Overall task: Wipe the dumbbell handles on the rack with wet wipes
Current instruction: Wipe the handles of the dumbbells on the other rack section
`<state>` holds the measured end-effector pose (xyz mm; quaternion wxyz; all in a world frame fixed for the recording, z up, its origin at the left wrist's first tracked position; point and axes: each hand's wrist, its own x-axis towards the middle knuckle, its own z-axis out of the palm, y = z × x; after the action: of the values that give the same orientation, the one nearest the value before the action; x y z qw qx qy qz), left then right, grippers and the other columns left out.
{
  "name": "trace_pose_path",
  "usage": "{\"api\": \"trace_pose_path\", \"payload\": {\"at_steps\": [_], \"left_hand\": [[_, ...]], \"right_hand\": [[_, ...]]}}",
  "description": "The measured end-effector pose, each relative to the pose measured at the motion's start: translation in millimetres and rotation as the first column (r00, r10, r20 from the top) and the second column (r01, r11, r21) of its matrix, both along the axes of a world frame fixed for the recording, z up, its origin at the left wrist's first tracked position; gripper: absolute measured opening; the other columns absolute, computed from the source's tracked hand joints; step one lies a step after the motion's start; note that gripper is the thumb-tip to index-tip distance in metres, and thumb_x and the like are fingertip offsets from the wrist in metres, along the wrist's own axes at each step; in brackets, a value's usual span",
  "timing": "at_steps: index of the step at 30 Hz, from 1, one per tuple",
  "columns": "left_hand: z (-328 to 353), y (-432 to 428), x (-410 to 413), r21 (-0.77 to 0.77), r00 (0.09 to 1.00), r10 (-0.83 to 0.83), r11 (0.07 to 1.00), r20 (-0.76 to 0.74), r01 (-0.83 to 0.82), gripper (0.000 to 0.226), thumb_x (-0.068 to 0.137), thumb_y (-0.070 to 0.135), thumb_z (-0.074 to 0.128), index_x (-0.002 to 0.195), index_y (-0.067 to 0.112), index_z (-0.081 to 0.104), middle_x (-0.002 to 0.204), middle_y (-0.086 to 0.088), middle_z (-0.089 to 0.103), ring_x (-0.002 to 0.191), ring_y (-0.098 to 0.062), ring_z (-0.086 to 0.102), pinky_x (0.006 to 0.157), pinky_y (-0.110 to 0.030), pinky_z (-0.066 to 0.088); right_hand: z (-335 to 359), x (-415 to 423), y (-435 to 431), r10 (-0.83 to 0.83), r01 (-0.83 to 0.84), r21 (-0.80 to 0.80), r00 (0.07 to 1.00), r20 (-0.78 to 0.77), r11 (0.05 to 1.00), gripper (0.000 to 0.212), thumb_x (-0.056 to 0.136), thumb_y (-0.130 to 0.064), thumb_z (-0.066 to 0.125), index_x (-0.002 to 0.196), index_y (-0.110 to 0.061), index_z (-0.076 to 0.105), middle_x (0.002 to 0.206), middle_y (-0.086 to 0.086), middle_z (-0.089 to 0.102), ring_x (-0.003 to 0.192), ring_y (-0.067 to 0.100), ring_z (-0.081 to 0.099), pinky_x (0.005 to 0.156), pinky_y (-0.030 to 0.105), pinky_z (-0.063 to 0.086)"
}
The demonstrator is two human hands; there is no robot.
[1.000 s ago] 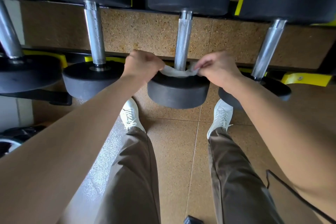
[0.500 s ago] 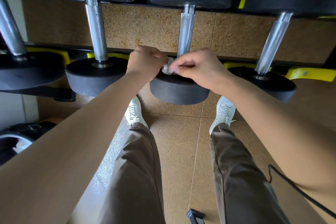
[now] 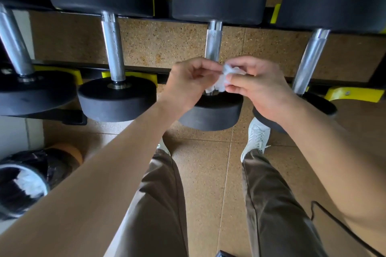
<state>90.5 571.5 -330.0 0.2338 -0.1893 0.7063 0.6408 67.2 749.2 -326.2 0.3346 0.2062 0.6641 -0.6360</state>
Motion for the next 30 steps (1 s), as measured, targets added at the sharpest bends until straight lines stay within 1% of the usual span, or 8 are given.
{"api": "trace_pose_path", "payload": {"at_steps": [5, 8, 12, 16, 18, 20, 25, 30], "left_hand": [[-11, -9, -16, -0.128, 0.927, 0.347, 0.935, 0.14, -0.331, 0.017, 0.091, 0.0, 0.065, 0.091, 0.015, 0.074, 0.084, 0.0, 0.075, 0.069, -0.01, 0.066, 0.065, -0.018, 0.052], [-26, -17, -31, -0.124, 0.876, 0.427, 0.904, 0.224, -0.409, 0.018, 0.097, 0.005, 0.057, 0.099, 0.013, 0.072, 0.089, -0.001, 0.073, 0.074, -0.012, 0.066, 0.063, -0.019, 0.053], [-45, -8, -53, -0.075, 0.815, 0.393, 0.913, 0.427, -0.401, 0.021, 0.102, 0.026, 0.055, 0.113, 0.018, 0.07, 0.106, -0.002, 0.076, 0.096, -0.019, 0.072, 0.079, -0.029, 0.059], [-51, -1, -72, 0.173, 0.707, 0.253, 0.865, 0.66, -0.471, 0.044, 0.095, 0.05, 0.058, 0.121, 0.014, 0.064, 0.11, -0.015, 0.075, 0.099, -0.032, 0.073, 0.089, -0.044, 0.057], [-51, 1, -76, 0.27, 0.715, 0.257, 0.802, 0.65, -0.533, 0.04, 0.097, 0.045, 0.059, 0.116, 0.01, 0.065, 0.101, -0.013, 0.075, 0.095, -0.03, 0.073, 0.088, -0.044, 0.056], [-51, 3, -79, 0.233, 0.703, 0.367, 0.765, 0.609, -0.601, 0.026, 0.097, 0.033, 0.065, 0.107, 0.008, 0.066, 0.089, -0.009, 0.074, 0.091, -0.027, 0.073, 0.085, -0.042, 0.06], [-51, -9, -71, 0.202, 0.527, 0.572, 0.534, 0.629, -0.821, 0.035, 0.081, 0.014, 0.083, 0.112, 0.008, 0.068, 0.101, -0.01, 0.074, 0.08, -0.016, 0.071, 0.066, -0.021, 0.06], [-39, -11, -69, 0.288, 0.444, 0.665, 0.338, 0.601, -0.896, 0.038, 0.08, -0.001, 0.079, 0.115, 0.003, 0.066, 0.108, -0.013, 0.076, 0.095, -0.02, 0.075, 0.076, -0.023, 0.062]], "right_hand": [[-26, -20, 13, -0.332, 0.332, 0.235, 0.942, -0.04, 0.914, 0.015, 0.09, -0.002, 0.068, 0.087, -0.016, 0.066, 0.11, 0.017, 0.068, 0.094, 0.027, 0.072, 0.067, 0.025, 0.058], [-38, -37, 6, -0.293, 0.304, 0.286, 0.953, -0.082, 0.909, 0.019, 0.091, -0.003, 0.064, 0.084, -0.021, 0.064, 0.106, 0.009, 0.068, 0.096, 0.025, 0.072, 0.068, 0.025, 0.059], [-48, -59, -23, -0.261, 0.253, 0.174, 0.965, 0.023, 0.952, 0.02, 0.093, -0.003, 0.062, 0.083, -0.02, 0.063, 0.106, 0.004, 0.065, 0.097, 0.023, 0.07, 0.075, 0.033, 0.062], [-58, -70, -47, -0.326, 0.349, -0.051, 0.912, 0.248, 0.936, 0.02, 0.098, -0.007, 0.053, 0.111, -0.012, 0.067, 0.107, 0.006, 0.076, 0.096, 0.017, 0.074, 0.072, 0.031, 0.059], [-61, -69, -46, -0.301, 0.346, -0.098, 0.901, 0.313, 0.933, 0.028, 0.099, -0.01, 0.05, 0.123, -0.009, 0.064, 0.114, 0.01, 0.074, 0.106, 0.021, 0.071, 0.084, 0.035, 0.058], [-59, -67, -43, -0.299, 0.345, -0.091, 0.897, 0.326, 0.934, 0.028, 0.098, -0.01, 0.053, 0.124, -0.008, 0.065, 0.117, 0.012, 0.073, 0.108, 0.022, 0.071, 0.086, 0.038, 0.058], [-56, -69, -39, -0.423, 0.438, -0.025, 0.88, 0.216, 0.899, 0.029, 0.09, 0.005, 0.063, 0.117, -0.006, 0.067, 0.106, 0.009, 0.076, 0.097, 0.024, 0.074, 0.086, 0.039, 0.061], [-44, -69, -46, -0.5, 0.503, 0.04, 0.844, 0.193, 0.864, 0.019, 0.086, 0.006, 0.069, 0.096, -0.01, 0.07, 0.095, 0.006, 0.077, 0.082, 0.017, 0.076, 0.074, 0.029, 0.061]]}}
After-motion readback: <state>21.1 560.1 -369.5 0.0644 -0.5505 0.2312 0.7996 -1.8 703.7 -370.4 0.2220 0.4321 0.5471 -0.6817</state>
